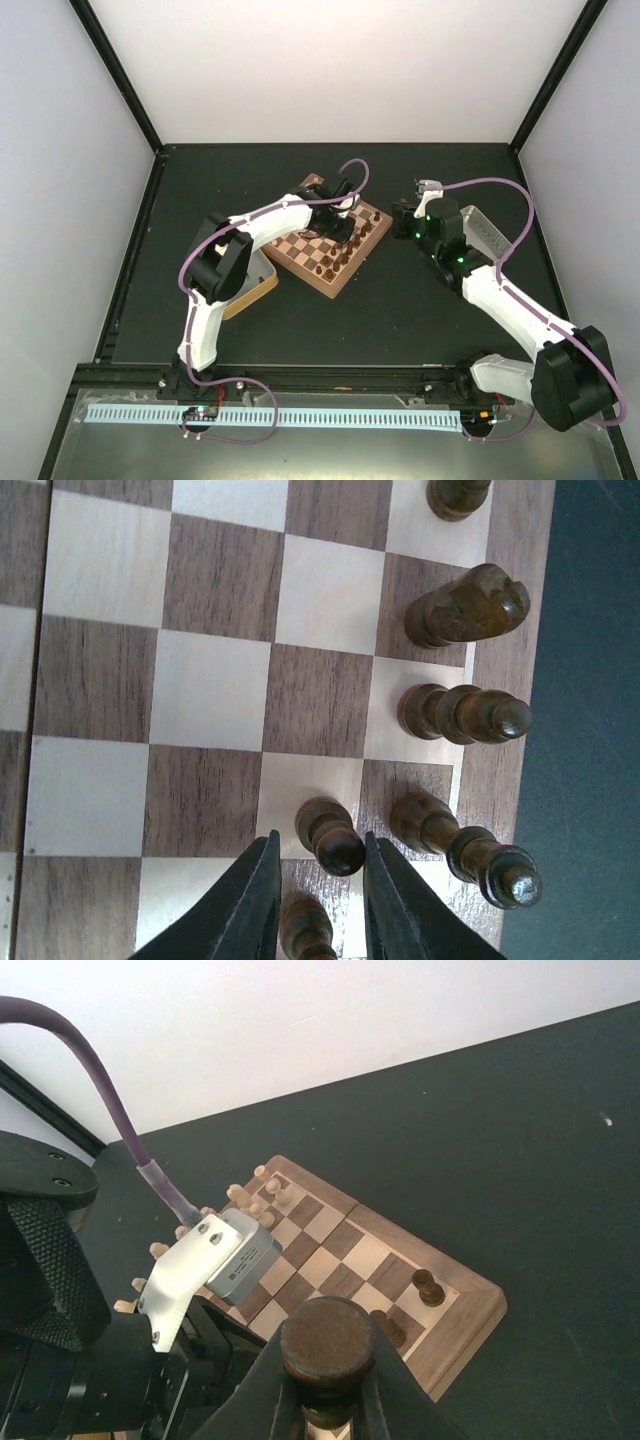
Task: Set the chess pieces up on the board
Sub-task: Place the chess piece on the chessboard.
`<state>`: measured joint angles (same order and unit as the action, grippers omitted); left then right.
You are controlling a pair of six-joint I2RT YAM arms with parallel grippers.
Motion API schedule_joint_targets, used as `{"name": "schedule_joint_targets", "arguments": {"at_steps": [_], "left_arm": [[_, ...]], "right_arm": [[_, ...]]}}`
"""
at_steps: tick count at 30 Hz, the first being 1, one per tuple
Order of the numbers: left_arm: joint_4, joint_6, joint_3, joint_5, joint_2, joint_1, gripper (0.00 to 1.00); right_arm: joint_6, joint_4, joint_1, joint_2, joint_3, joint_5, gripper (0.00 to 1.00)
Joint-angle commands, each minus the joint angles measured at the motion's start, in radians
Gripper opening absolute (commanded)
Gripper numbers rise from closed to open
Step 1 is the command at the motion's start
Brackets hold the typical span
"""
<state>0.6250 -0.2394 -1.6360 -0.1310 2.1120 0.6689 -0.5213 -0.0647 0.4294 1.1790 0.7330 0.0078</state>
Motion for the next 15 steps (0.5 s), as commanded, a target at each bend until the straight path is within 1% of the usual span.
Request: {"name": "schedule_joint_targets", "arguments": {"at_steps": [1,4,7,12,15], "left_arm": [[0.028,-0.037,-0.056,-0.011,0.002,-0.002,0.27],[0.036,-0.059,-0.062,-0.013,-0.032,-0.015,0.30],[0.024,-0.087,-0.052,-0.024,-0.089,-0.039,0.31],[-0.030,-0.139,0.013,-0.063,-0.235,-0.085,0.32],[-0.094,-0.179,0.089,-0.104,-0.349,-0.123,0.36]], "right_arm": [[0.013,0.001,-0.008,0.008,0.035,-0.041,0.02],[0.038,0.008,-0.008,0.022,0.051,-0.083,0.02],[0.091,-0.010,-0.008,0.049,0.066,-0.163,0.02],[0.235,-0.097,-0.007,0.111,0.083,-0.394,0.01],[0.347,-0.166,0.000,0.145,0.083,-0.507,0.01]]}}
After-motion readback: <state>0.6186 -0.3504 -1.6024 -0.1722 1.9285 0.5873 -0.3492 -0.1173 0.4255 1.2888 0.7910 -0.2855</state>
